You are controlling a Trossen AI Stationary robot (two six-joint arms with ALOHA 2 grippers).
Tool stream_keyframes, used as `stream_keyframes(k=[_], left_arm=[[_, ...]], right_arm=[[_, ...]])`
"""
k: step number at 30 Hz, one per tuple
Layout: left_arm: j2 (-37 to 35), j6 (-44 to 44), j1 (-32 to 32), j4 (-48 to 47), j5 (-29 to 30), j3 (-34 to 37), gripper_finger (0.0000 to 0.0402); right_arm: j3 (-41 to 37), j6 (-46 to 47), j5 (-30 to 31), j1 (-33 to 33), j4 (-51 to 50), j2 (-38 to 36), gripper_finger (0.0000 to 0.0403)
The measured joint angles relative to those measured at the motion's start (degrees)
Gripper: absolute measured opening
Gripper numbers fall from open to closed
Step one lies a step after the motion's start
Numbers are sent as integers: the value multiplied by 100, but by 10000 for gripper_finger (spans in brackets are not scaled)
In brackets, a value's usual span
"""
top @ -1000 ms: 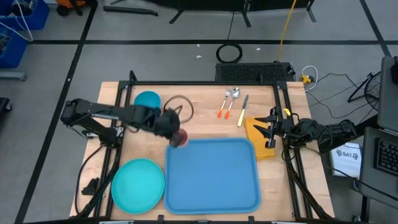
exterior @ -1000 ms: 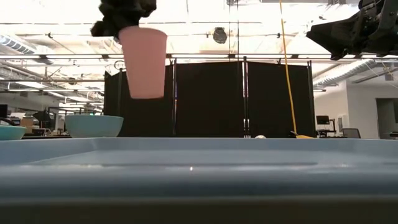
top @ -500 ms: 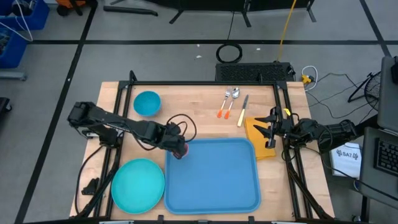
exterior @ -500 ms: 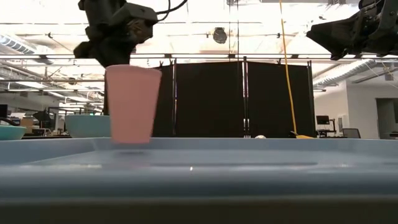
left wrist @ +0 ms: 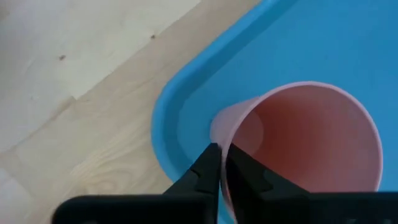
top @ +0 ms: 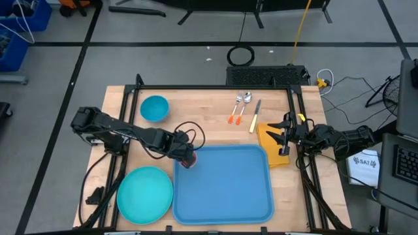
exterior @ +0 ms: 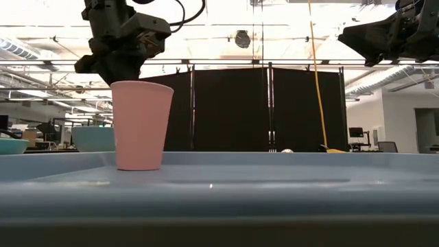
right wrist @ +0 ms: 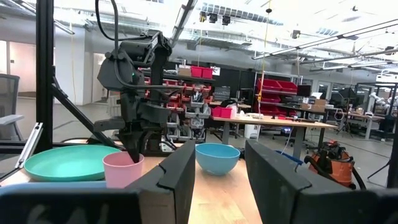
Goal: Set up tray
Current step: Put the pink cup on the blue tray, then put the light blue plate on the blue tray
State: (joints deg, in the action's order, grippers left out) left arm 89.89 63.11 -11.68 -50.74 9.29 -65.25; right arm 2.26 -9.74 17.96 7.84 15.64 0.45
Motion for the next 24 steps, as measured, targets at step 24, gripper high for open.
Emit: stream_keyframes(k=[24], left_arm=[[-872, -1573, -435, -818, -867, -98, 186]], right_arm=[[-1, 0, 2, 2, -85, -2, 130]])
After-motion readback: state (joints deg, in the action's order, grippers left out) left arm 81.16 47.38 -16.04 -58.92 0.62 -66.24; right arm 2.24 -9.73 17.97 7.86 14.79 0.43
